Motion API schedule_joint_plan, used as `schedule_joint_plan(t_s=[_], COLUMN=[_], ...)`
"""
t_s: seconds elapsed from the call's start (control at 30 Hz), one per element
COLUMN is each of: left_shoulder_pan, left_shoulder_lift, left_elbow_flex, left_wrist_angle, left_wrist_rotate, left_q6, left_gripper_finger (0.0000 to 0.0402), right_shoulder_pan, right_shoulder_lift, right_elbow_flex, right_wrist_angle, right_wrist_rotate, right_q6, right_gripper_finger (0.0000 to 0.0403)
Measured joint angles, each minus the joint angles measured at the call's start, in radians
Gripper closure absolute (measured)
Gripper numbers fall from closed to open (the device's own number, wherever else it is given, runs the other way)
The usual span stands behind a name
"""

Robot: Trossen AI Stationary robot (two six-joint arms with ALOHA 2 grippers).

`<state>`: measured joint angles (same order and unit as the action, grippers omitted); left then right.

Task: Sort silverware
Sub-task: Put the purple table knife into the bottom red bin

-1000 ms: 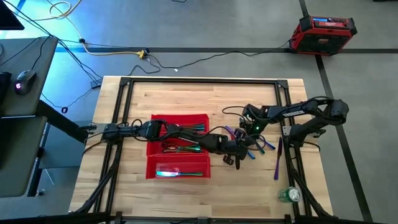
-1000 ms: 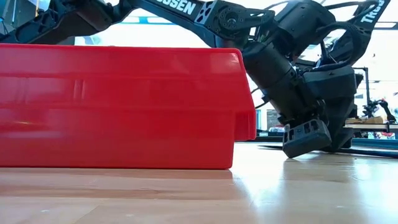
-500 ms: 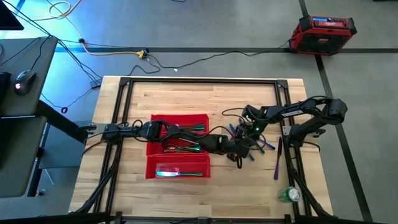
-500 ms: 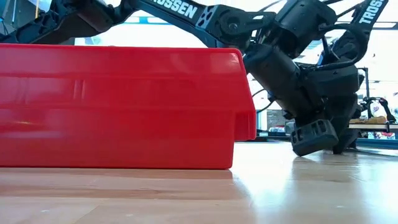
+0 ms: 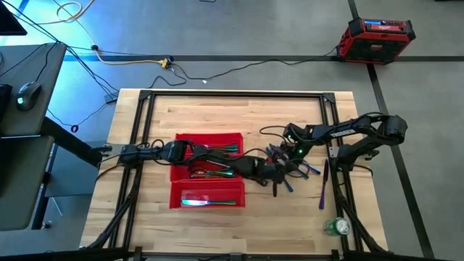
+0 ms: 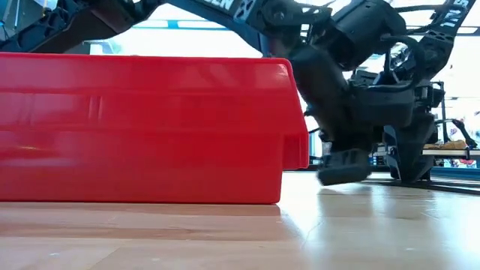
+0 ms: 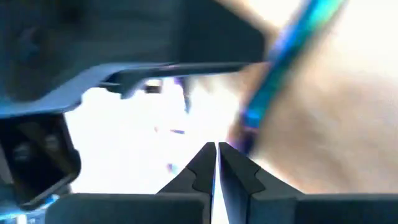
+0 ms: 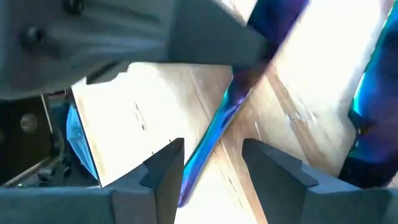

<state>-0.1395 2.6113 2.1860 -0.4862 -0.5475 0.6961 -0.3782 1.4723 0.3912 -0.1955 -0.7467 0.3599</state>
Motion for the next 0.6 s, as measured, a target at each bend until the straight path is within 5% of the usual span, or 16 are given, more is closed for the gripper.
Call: schedule_joint_plan(t_s=[0.17,0.6], left_shoulder_pan=[0.016,0.078], left_shoulder_lift=[-0.004,0.008], left_elbow_flex=[0.003,0.002], left_wrist_angle=[-0.121,-0.084], left_wrist_rotate=[0.071,0.217], left_q6=[-0.047,-0.082], left_gripper_finger=[0.0402,0.0401], right_shoulder_pan=[0.002,0.027], right_shoulder_lift=[0.002,0.004], right_elbow_flex=[-0.002,-0.006], right_wrist_angle=[0.124,0.211], right_wrist_rotate=[0.060,0.130], right_q6=[0.103,0.209], right_gripper_finger=[0.0238,0.0238])
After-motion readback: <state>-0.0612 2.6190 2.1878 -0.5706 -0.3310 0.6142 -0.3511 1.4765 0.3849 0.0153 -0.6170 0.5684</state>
